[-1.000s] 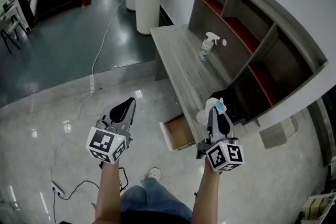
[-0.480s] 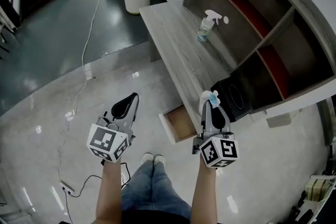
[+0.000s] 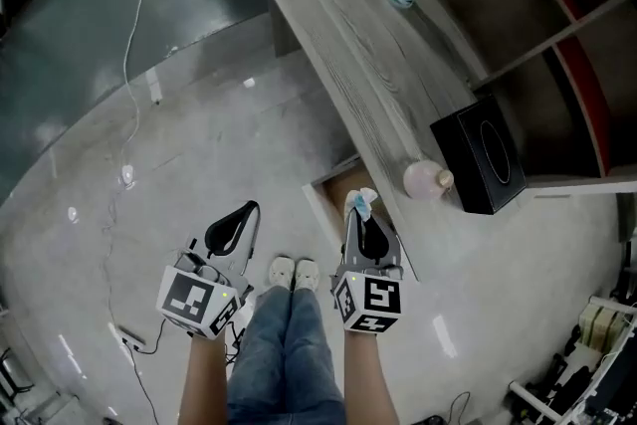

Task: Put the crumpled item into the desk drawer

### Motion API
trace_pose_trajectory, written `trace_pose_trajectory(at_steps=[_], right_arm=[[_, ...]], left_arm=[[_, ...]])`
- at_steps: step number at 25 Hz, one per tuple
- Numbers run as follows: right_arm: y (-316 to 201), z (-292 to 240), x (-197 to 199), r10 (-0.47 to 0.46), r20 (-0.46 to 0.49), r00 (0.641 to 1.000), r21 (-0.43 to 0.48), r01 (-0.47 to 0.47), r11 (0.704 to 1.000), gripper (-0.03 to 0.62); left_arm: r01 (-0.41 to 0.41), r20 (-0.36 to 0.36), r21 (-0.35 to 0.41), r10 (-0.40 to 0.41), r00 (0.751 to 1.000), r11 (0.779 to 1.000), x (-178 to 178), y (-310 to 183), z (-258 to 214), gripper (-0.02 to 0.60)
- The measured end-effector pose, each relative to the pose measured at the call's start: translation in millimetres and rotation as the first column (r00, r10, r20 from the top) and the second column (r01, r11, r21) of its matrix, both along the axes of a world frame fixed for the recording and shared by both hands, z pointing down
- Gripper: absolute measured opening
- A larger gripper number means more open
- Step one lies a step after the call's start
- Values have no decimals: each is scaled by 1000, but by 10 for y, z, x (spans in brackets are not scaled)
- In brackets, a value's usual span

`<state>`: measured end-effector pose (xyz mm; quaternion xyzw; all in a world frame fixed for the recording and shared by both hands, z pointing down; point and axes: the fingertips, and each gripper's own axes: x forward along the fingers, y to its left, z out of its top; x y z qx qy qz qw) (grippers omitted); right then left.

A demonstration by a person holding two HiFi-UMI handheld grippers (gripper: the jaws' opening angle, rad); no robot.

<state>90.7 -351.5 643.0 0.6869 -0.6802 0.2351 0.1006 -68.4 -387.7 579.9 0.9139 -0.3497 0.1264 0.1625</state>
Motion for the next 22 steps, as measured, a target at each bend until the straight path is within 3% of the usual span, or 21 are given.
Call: trace_pose_trajectory(at_steps=[5, 8, 11, 14, 17, 22], right_arm=[[-4, 753, 42, 48, -10, 999, -102, -49, 994, 70], [35, 1015, 42, 61, 15, 998, -153, -58, 986, 168], [40, 1001, 35, 62, 25, 998, -147, -58, 987, 179], [-10, 713, 6, 46, 39, 998, -81, -43, 996, 183], [-112, 174, 15, 33, 53, 998, 42, -35, 998, 156], [-236, -978, 171, 43, 30, 999, 234, -49, 971, 94]], left_arm=[[-15, -6, -74, 15, 1000, 997, -60, 24, 559, 3], [-18, -7, -89, 17, 1000, 996, -93, 39, 680, 3], [-18, -12, -83, 18, 1000, 996, -100, 11, 665, 3], [-21, -16, -63, 20, 1000, 998, -74, -40, 522, 4], [-26, -25, -22, 25, 999, 999, -8, -119, 243, 3], [-27, -51, 70, 30, 998, 997, 97, -251, -501, 3]])
